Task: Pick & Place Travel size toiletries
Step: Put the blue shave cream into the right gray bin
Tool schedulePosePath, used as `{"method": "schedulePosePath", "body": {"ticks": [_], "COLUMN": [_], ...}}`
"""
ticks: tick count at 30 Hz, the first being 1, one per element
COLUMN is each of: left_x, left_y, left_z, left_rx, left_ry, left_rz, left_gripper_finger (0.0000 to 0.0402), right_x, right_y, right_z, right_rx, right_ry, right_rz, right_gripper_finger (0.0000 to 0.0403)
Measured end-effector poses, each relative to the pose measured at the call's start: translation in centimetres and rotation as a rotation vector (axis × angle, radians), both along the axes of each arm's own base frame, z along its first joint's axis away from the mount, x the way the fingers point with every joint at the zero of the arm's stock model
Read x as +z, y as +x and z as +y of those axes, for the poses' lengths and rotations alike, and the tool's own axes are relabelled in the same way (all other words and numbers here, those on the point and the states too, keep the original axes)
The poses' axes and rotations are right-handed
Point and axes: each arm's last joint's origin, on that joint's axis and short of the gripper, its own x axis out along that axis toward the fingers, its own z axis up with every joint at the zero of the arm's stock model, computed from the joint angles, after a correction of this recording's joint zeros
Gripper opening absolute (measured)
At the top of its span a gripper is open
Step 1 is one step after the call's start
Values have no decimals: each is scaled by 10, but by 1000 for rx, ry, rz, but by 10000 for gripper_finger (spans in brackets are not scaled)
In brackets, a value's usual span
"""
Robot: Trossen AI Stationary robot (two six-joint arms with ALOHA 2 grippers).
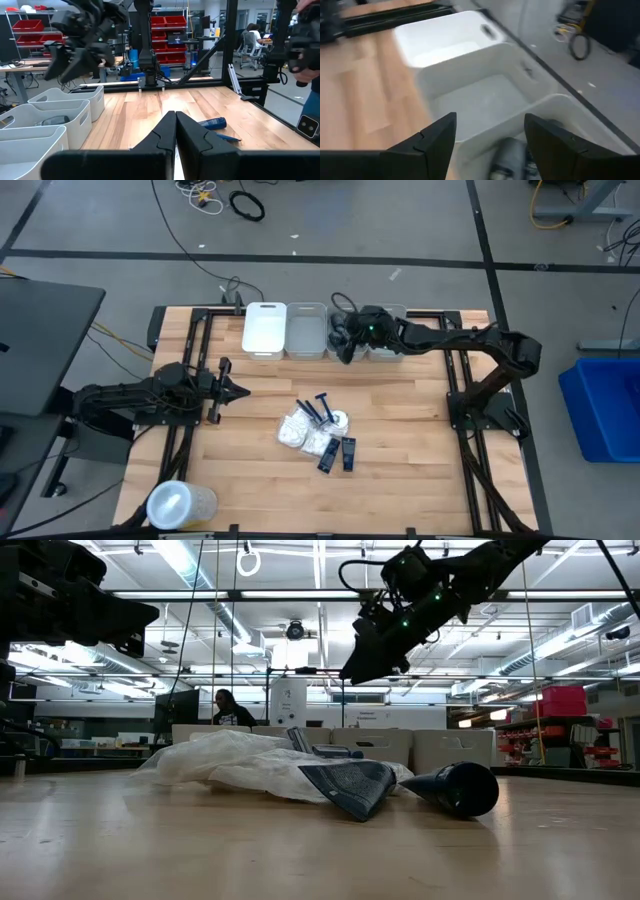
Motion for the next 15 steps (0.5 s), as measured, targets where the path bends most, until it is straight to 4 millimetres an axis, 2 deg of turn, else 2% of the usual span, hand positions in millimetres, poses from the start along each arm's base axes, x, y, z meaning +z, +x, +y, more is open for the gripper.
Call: {"method": "schedulePosePath", "body": {"ticks": [9, 15], "left_x": [0, 0], "left_y": [0, 0], "left_z": [0, 0], "left_rx": [0, 0], "left_ry": [0, 0], "left_rz": [0, 0], "left_gripper_finger": [16, 16], "right_x": [-2, -2], "right_y": [12, 17], "right_z": [40, 64], "right_rx": [280, 383], "right_ry": [-1, -34], "right_rz": [26, 36], "right_gripper_finger": [230, 223]}}
